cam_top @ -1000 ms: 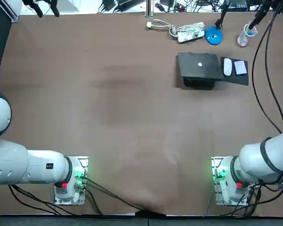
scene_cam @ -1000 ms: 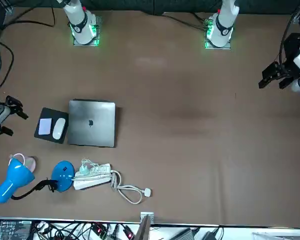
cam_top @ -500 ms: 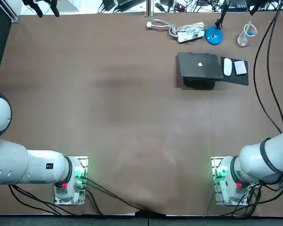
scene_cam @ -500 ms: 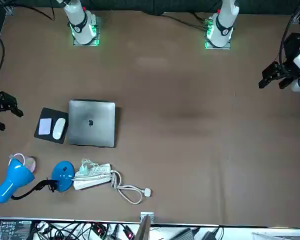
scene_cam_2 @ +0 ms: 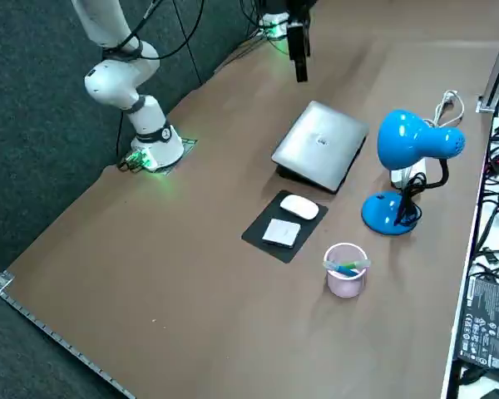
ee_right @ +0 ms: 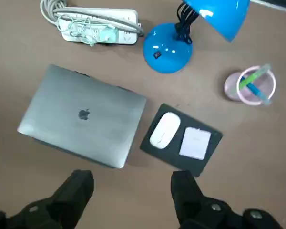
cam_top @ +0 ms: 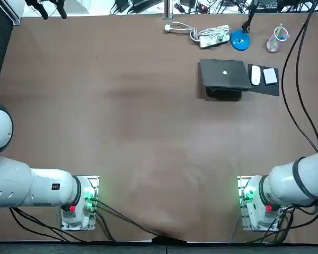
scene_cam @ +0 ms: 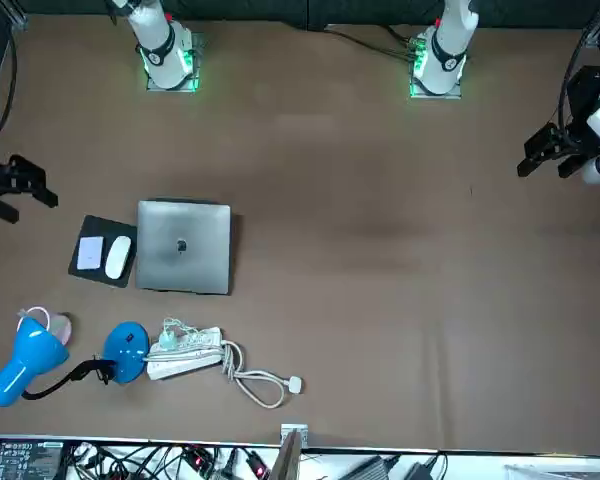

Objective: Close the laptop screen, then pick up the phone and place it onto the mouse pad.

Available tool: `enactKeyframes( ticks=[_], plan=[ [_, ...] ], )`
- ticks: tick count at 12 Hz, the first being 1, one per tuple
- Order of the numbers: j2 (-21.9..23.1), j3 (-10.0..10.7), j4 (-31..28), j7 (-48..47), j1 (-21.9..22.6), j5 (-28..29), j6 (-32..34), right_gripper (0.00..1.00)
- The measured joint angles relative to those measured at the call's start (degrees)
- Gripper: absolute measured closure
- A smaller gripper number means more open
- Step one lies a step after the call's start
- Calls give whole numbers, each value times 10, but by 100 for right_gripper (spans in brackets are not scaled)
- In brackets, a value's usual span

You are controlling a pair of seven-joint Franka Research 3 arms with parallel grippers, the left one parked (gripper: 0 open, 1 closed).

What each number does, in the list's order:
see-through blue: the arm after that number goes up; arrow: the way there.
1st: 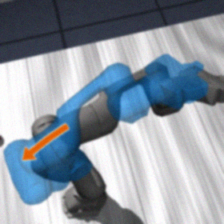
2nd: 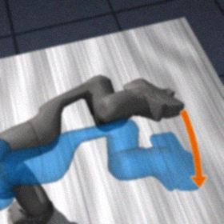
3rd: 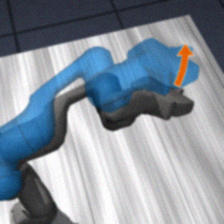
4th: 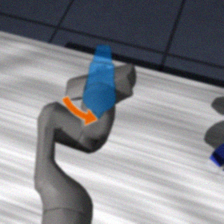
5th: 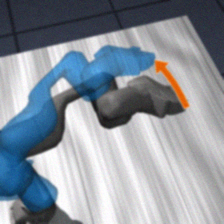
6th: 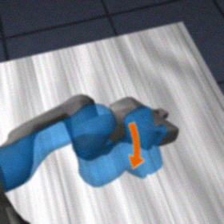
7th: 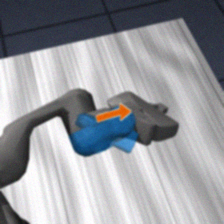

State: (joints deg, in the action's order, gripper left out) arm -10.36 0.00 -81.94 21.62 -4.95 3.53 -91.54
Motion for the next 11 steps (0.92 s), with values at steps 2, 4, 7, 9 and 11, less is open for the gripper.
enactKeyframes(
  ticks=[2, 4, 7, 9, 11],
  plan=[
    [23, 1, -18, -52, 18, -2, 8, 0],
    [55, 1, -52, -120, 52, -27, 8, 0],
    [106, 1, -100, -219, 104, -54, 8, 0],
    [141, 5, -130, -241, 119, -58, 10, 0],
    [170, 19, -162, -242, 130, -59, 11, 0]
  ],
)
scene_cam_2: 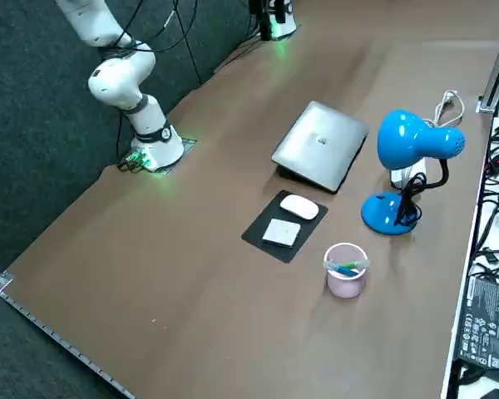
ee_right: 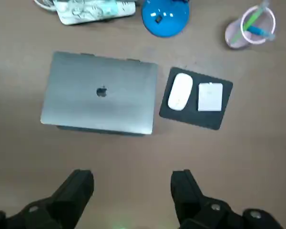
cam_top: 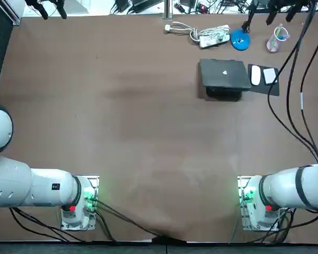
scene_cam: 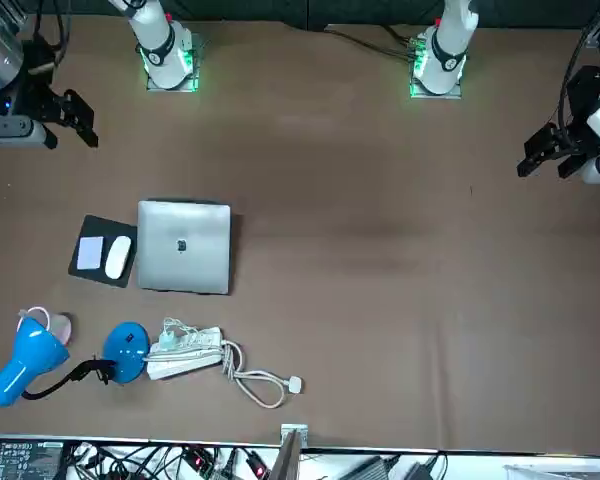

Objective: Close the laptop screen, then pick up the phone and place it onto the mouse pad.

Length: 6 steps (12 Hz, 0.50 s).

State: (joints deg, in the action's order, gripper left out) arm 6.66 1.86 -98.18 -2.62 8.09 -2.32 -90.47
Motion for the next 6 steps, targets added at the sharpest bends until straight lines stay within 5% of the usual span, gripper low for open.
enactKeyframes(
  ticks=[3, 6],
  plan=[
    [35, 36, -42, 10, 10, 0, -1, 0],
    [45, 47, -53, 12, 13, 0, -5, 0]
  ],
)
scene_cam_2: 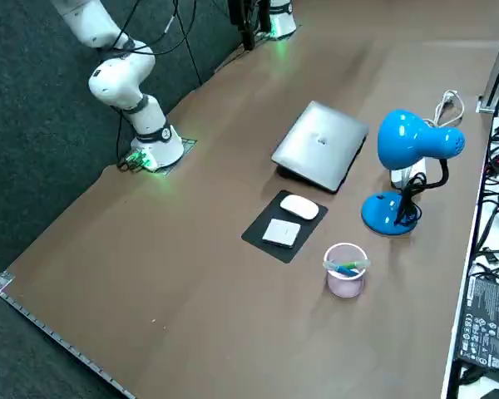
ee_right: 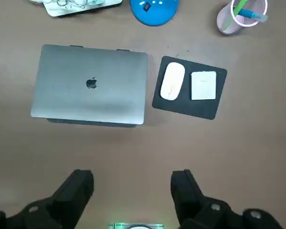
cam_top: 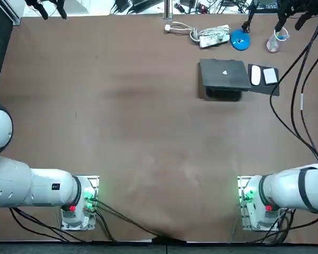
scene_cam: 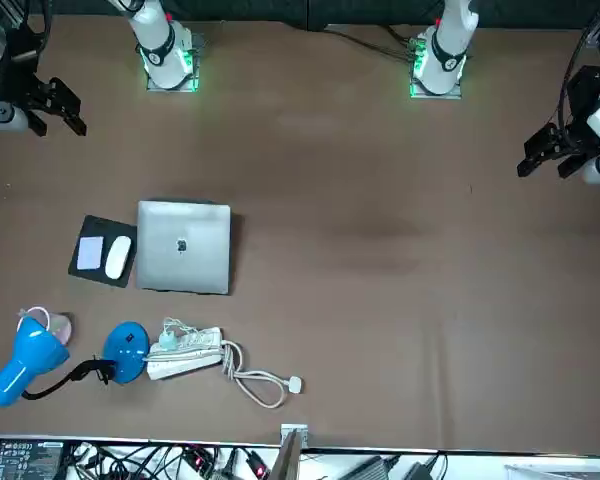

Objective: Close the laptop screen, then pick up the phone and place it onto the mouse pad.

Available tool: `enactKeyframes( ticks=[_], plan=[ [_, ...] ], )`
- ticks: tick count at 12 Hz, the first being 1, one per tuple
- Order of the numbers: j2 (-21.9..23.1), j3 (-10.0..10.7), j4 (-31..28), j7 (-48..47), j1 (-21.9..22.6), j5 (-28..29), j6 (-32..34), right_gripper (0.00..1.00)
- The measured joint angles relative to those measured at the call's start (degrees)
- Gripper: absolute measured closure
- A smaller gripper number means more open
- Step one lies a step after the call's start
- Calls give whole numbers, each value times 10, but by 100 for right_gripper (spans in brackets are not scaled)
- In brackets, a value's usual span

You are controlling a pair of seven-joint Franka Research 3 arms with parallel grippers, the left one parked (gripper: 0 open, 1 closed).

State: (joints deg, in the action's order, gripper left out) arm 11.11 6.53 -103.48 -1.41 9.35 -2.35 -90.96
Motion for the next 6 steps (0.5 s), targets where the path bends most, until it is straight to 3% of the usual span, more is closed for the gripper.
enactKeyframes(
  ticks=[6],
  plan=[
    [-6, 6, 0, -1, -12, 6, -24, 0]
  ],
)
